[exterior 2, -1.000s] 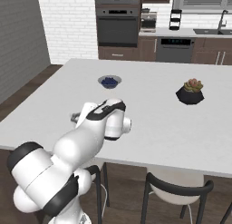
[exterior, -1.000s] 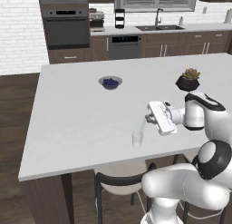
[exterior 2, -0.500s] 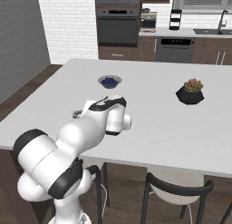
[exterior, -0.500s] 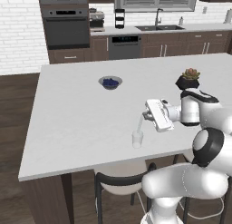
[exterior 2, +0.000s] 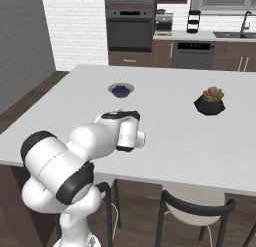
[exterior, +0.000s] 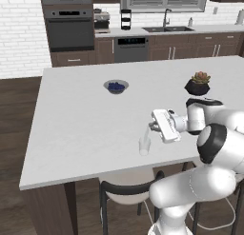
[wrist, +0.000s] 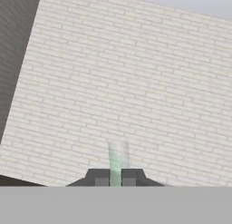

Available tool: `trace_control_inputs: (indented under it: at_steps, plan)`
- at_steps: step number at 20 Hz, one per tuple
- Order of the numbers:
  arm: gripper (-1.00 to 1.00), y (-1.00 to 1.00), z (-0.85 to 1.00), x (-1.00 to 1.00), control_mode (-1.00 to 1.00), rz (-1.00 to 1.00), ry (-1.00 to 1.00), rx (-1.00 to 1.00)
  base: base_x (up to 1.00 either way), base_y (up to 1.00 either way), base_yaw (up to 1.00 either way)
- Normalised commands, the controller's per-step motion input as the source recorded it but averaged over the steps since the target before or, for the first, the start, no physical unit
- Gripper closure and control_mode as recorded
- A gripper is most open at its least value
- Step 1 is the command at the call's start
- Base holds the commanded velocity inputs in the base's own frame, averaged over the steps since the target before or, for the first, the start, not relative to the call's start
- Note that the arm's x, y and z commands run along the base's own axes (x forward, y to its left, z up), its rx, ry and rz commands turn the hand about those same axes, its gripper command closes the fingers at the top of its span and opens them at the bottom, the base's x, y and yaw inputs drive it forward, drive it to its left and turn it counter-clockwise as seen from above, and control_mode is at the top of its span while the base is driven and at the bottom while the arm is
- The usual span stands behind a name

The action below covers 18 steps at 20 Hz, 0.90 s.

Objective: Take a straw from the drawer in front and place it inside the glass cup on the dining counter.

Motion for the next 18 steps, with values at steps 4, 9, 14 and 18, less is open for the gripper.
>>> trace_control_inputs:
  at_steps: [4,9,14,18]
  plan:
    - [1.00,0.00,-0.05,0.27,-1.00,0.00,0.00,0.00,0.00,0.00,0.00]
    - [1.00,0.00,-0.03,0.25,-1.00,0.00,0.00,0.00,0.00,0.00,0.00]
    - [1.00,0.00,-0.12,0.15,-1.00,0.00,0.00,0.00,0.00,0.00,0.00]
    - [1.00,0.00,-0.18,-0.01,-1.00,-0.01,0.00,0.00,0.00,0.00,0.00]
